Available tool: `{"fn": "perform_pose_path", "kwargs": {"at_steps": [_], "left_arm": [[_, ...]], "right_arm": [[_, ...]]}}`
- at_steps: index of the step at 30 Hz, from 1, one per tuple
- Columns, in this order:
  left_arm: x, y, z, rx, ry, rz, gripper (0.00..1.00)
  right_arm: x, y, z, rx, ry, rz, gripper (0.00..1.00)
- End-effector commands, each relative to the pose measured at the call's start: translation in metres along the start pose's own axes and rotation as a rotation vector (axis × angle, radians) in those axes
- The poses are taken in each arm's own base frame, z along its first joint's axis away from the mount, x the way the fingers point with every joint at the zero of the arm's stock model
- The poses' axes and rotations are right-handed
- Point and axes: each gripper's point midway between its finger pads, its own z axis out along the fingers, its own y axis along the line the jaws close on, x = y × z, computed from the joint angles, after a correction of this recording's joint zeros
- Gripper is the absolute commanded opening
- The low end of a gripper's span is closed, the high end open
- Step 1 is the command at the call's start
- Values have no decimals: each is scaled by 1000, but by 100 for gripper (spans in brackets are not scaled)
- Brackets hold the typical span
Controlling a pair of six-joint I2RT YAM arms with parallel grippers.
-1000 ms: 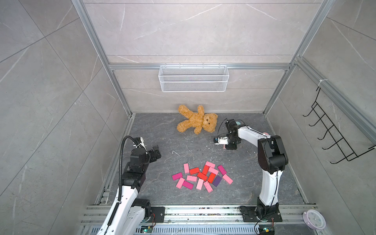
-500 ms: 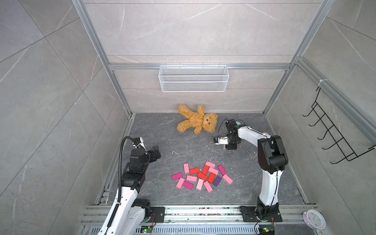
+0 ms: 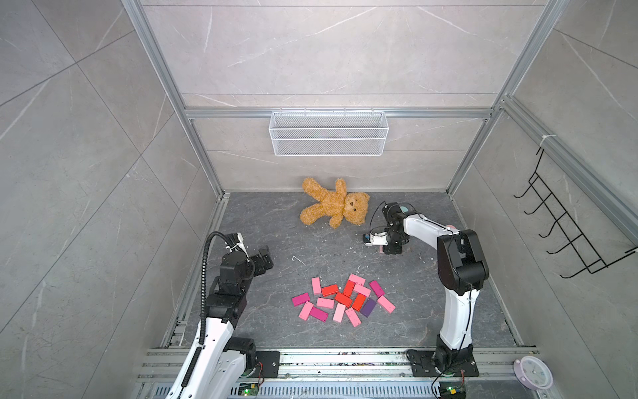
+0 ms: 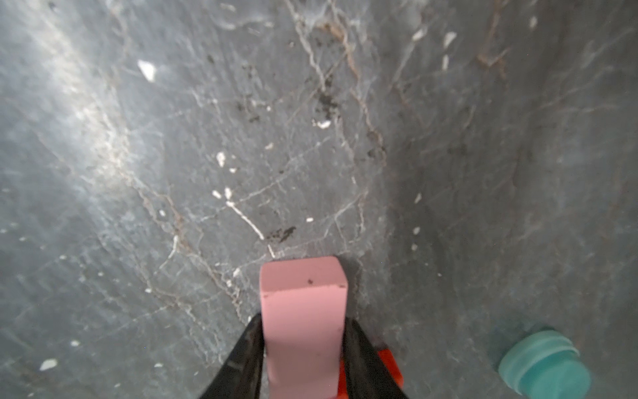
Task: Assemble the letter t with building blocks
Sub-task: Assemble the building block at the center of the board.
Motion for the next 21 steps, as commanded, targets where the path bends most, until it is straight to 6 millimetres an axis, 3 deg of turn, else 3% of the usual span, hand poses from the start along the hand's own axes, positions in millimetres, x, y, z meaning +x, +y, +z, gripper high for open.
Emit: {"fn": "perform_pose_path", "kwargs": {"at_steps": [1, 15, 21], "left_arm": [[-8, -1, -2, 1, -38, 16, 99], [-9, -1, -3, -3, -40, 19, 99], [-9, 0, -3, -5, -41, 19, 99]], "right_arm": [[9, 12, 5, -50, 37, -9, 38], [11, 6, 1, -6, 44, -28, 36], [9, 3, -1, 15, 40, -33, 39]]}}
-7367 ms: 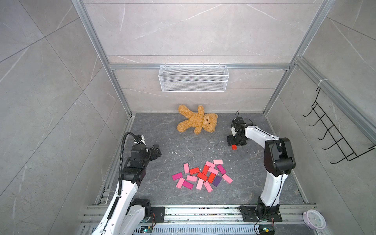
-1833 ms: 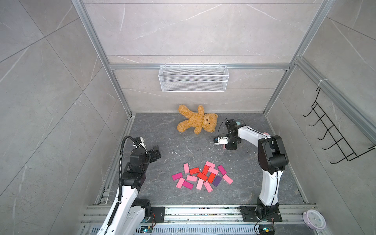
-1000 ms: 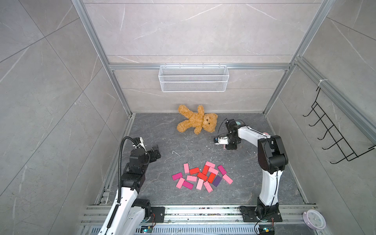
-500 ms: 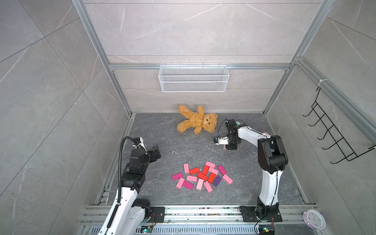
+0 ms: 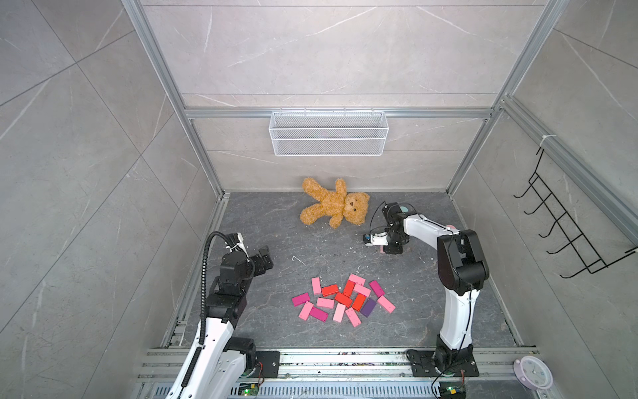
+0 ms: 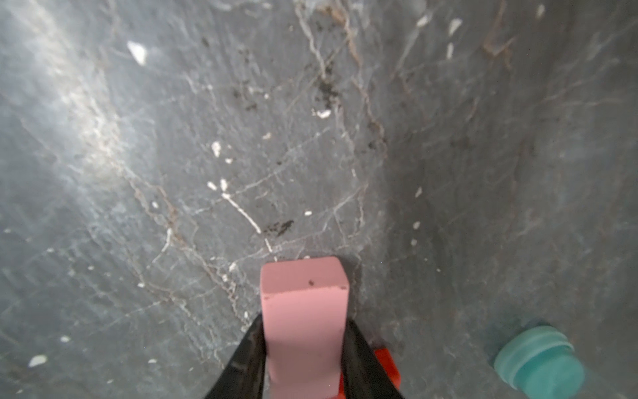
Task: Assemble the letter t with building blocks
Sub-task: Assemble the building block at the center of the board.
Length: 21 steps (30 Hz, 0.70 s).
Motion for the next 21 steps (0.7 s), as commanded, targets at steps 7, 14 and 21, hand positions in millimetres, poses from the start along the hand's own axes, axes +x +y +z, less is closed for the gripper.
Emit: {"fn": "perform_pose_path", "kwargs": {"at_steps": [7, 14, 21], "left_arm": [[-8, -1, -3, -2, -38, 14, 99], [-7, -1, -4, -2, -38, 17, 99], [-7, -1, -3, -4, -36, 19, 99]], "right_arm": [[5, 3, -6, 15, 20, -6, 41], [-7, 3, -27, 12, -53, 36, 43], [-23, -1, -65, 57, -154, 82, 46]]}}
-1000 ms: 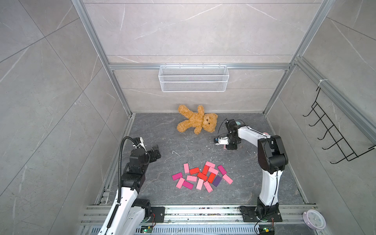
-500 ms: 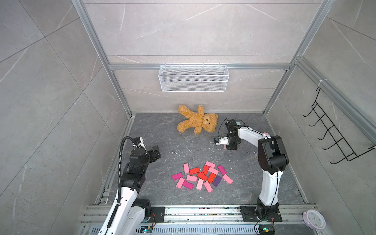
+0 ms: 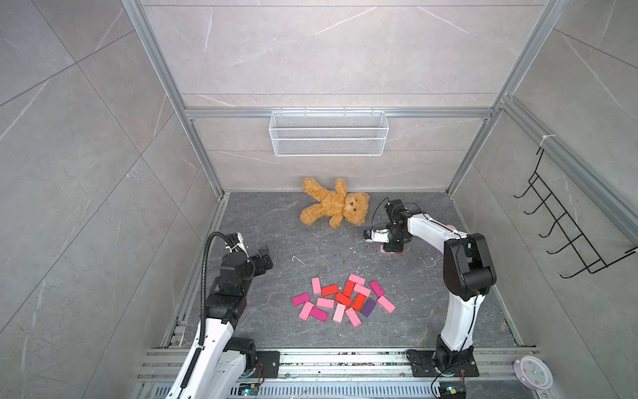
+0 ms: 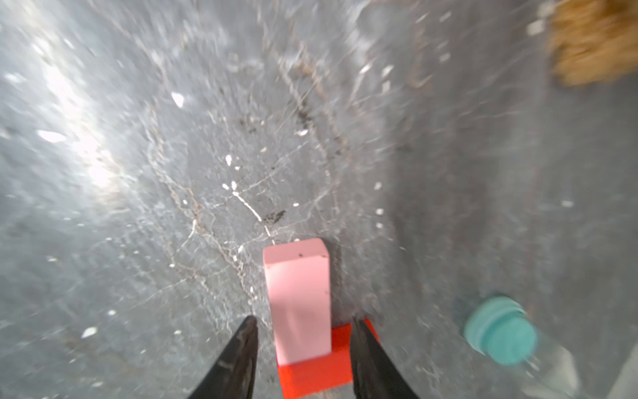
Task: Assemble the letter t with building blocks
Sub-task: Assemble the building block at the center of the board, then pick up the building block from the center of the board.
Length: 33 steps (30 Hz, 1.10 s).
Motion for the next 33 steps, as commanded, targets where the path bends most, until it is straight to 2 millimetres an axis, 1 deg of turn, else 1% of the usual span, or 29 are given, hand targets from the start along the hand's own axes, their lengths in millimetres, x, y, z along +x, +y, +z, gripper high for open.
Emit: {"fn": "perform_pose_path", "kwargs": {"at_steps": [1, 4, 7, 10, 13, 14, 17, 19, 21, 24, 31, 33], "left_arm": [[-6, 0, -2, -1, -29, 15, 100], [-6, 0, -3, -5, -31, 16, 100], [-7, 2, -4, -15, -33, 16, 99], [-8, 3, -4, -21, -35, 15, 99], [-8, 3, -4, -22, -34, 13, 100], [-8, 3, -5, -24, -34, 13, 100], [-8, 5, -4, -33, -30, 15, 99], [-8, 5, -5, -35, -30, 15, 99], [-9, 5, -4, -36, -31, 13, 99], [-10, 5, -4, -37, -31, 14, 99], [-10, 6, -4, -47, -30, 12, 100], [-10, 6, -4, -46, -30, 12, 99]], "right_arm": [[-15, 3, -32, 14, -78, 43, 46], [-25, 5, -51, 48, -124, 90, 46], [-34, 15, -66, 76, -158, 163, 46], [-45, 26, -75, 131, -206, 264, 47], [-57, 39, -89, 140, -266, 425, 48], [-61, 44, -94, 132, -284, 487, 51], [-70, 60, -102, 109, -325, 665, 52], [-69, 67, -101, 102, -334, 787, 52], [-69, 81, -96, 54, -326, 861, 51], [-64, 100, -86, 18, -268, 920, 51], [-41, 142, -55, -71, -87, 1018, 48], [-42, 149, -49, -99, -85, 1041, 48]]}}
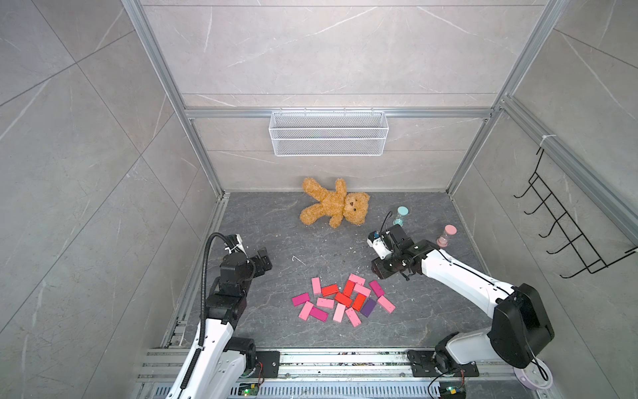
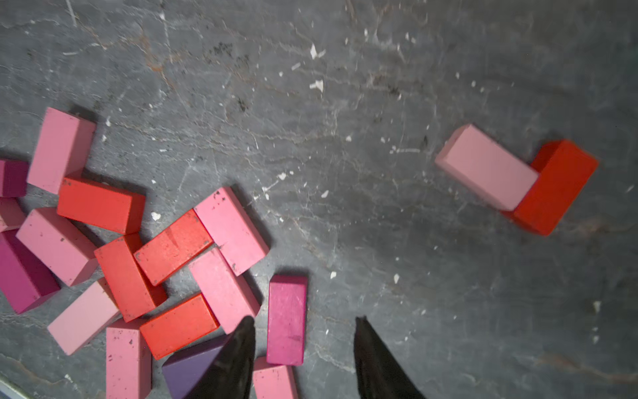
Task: Assemble the letter t with building blocks
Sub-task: Pick up the building block from the center of the board.
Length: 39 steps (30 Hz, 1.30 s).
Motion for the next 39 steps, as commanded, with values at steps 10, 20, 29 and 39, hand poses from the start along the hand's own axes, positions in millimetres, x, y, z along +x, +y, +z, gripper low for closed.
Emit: {"fn": "perform_pose_path", "kwargs": {"at_steps": [10, 20, 29, 39], "left_arm": [[-14, -2, -3, -2, -43, 7, 99], [-13, -2, -2, -1, -44, 7, 100], [-15, -1, -6, 0, -58, 3, 99], [-15, -1, -5, 1, -59, 2, 99]], "right_arm": [[46, 12, 36, -8, 165, 129, 45], [60, 17, 48, 8, 206, 145, 44], [63, 12, 56, 53, 251, 140, 44], [58, 6, 60, 89, 270, 104, 40]]}}
